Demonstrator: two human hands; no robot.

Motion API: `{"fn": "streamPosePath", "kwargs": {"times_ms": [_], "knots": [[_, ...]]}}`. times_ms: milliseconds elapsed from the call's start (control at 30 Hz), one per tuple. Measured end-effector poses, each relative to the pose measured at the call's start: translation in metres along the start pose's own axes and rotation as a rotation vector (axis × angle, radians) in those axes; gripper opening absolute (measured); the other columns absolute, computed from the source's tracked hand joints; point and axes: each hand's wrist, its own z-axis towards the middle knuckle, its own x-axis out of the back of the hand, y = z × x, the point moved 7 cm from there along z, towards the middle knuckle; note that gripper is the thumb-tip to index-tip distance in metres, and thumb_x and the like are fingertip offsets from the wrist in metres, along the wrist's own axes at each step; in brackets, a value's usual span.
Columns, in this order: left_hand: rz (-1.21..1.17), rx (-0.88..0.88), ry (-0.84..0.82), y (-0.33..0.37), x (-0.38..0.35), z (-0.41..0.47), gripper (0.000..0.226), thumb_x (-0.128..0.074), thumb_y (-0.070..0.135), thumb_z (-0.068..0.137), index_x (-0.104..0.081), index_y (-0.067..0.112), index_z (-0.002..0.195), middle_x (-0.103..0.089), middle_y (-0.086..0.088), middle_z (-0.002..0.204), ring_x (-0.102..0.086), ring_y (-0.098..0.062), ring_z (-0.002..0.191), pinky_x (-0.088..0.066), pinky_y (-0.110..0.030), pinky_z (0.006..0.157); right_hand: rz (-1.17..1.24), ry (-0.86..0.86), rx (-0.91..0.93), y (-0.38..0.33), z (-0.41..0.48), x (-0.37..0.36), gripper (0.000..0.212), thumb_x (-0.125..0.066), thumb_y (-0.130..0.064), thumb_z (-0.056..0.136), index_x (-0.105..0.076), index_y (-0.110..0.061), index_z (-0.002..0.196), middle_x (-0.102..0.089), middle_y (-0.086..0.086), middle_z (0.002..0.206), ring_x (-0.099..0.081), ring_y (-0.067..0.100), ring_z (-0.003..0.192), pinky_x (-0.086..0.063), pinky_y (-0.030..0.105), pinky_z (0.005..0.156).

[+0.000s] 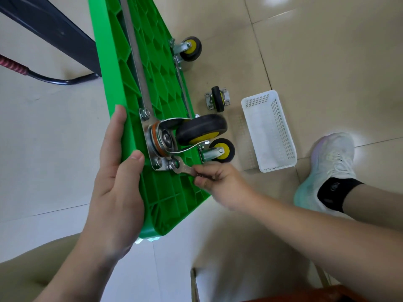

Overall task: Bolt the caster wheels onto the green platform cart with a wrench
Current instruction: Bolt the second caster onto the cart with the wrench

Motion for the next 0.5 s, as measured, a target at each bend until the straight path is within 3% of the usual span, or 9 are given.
{"fn": "streamPosePath", "kwargs": {"times_ms": [167,233,333,500], "knots": [[0.03,0.03,-0.006,-0.002,-0.003,0.002,0.06,-0.042,0.029,0.094,-0.045,0.069,0.138,-0.048,0.024,0.154,-0.047,-0.013,0.144,-0.039,-0.051,0.118,0.149,0.142,-0.181,0.004,-0.039,-0.013,0.017,-0.069,-0.017,0.093,-0.076,-0.027,0.106,-0.072,-0.022,0.084,-0.066,-0.005,0.083,-0.047,0.007,0.078],[0.053,0.034,-0.024,0.001,-0.005,0.0,0.06,-0.042,0.031,0.094,-0.043,0.069,0.14,-0.047,0.027,0.154,-0.047,-0.009,0.144,-0.038,-0.049,0.119,0.164,0.167,-0.202,-0.001,-0.044,-0.009,0.017,-0.069,-0.021,0.093,-0.075,-0.034,0.102,-0.074,-0.023,0.086,-0.067,-0.005,0.087,-0.05,0.01,0.081],[0.094,0.049,-0.032,0.005,-0.005,-0.001,0.061,-0.042,0.034,0.093,-0.04,0.069,0.142,-0.042,0.033,0.154,-0.043,-0.003,0.145,-0.035,-0.046,0.121,0.158,0.219,-0.234,0.002,-0.046,0.001,0.023,-0.074,-0.022,0.089,-0.074,-0.03,0.111,-0.073,-0.012,0.088,-0.069,0.007,0.088,-0.053,0.027,0.088],[0.112,0.042,-0.058,0.008,-0.002,-0.001,0.061,-0.043,0.036,0.093,-0.039,0.071,0.142,-0.04,0.032,0.156,-0.041,-0.005,0.146,-0.036,-0.047,0.121,-0.033,0.186,-0.169,0.003,-0.047,0.02,0.027,-0.073,-0.014,0.09,-0.075,-0.024,0.114,-0.072,-0.012,0.091,-0.063,0.004,0.084,-0.044,0.02,0.08]]}}
